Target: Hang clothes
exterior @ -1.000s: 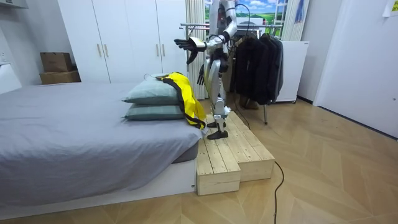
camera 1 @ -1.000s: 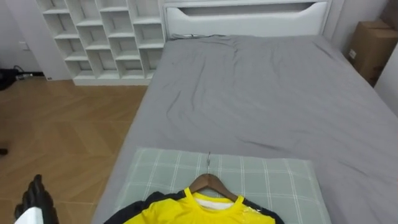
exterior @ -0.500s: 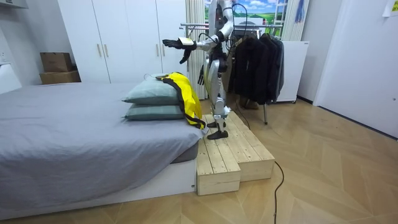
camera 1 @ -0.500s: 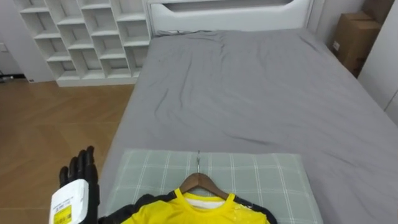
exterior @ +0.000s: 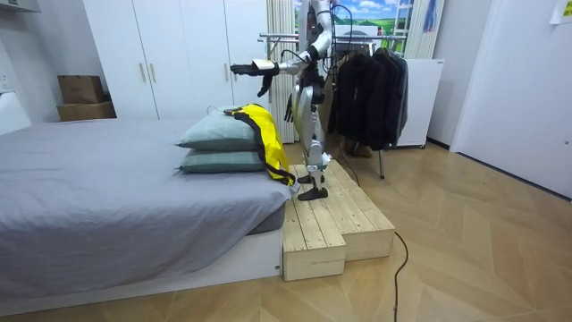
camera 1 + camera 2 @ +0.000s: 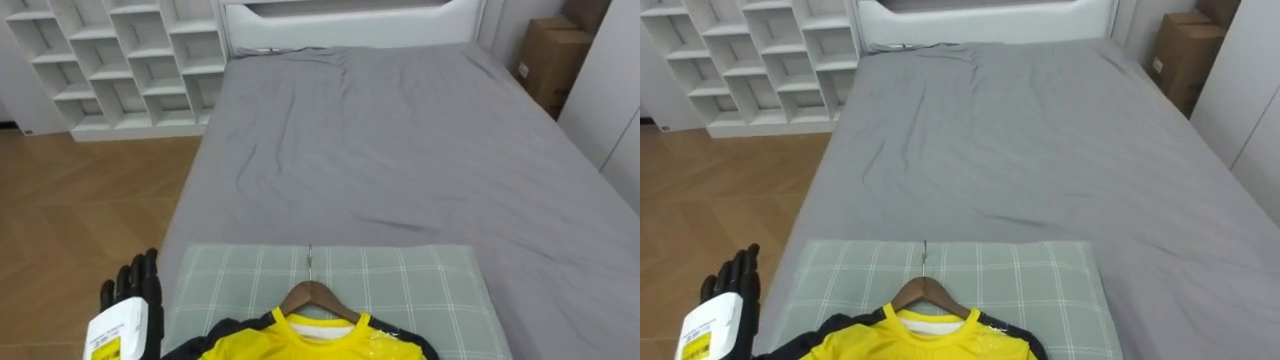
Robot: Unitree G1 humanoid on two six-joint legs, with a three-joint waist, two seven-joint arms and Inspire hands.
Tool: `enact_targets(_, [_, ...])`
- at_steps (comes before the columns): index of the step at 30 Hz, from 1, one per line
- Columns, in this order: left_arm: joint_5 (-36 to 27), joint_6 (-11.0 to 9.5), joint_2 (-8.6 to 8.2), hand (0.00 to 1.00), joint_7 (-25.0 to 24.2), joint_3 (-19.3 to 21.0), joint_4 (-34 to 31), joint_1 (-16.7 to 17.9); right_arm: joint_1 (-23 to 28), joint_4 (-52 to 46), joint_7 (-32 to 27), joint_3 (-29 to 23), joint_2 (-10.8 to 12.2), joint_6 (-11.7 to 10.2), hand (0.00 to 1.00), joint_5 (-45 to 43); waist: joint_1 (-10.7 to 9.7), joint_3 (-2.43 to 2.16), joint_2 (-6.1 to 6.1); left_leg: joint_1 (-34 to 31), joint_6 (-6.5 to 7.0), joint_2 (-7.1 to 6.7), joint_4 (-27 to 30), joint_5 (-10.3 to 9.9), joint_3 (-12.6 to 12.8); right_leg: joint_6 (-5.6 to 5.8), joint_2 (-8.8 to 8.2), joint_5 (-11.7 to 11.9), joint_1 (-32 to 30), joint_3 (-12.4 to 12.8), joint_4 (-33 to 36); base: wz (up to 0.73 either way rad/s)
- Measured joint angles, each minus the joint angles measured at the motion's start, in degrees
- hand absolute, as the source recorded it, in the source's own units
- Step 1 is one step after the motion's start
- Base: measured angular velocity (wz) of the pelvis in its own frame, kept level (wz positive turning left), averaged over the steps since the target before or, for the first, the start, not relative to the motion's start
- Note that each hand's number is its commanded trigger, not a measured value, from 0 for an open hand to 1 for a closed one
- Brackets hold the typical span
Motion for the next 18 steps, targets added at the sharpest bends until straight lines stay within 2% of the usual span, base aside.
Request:
enact_targets(11, [2.7, 2.5, 0.0, 0.0, -2.5, -1.7, 3.3, 0.0, 0.4, -0.2, -0.1, -0.2, -0.1, 0.0, 0.0, -0.1, -0.6, -0.1, -0.24, -0.1, 0.0, 0.06, 0.0, 0.0, 0.1, 0.0, 0.0, 0.0, 0.0, 0.0, 0.1, 0.0])
enact_targets(18, [2.6, 2.6, 0.0, 0.0, -3.6, -1.6, 6.0, -0.6, 0.2, 0.3, -0.3, -0.2, -0.5, 0.3, 0.0, -0.3, -1.8, -0.1, -0.24, 0.0, 0.0, 0.05, 0.1, 0.0, 0.1, 0.0, -0.03, 0.0, -0.2, 0.2, 0.2, 0.0])
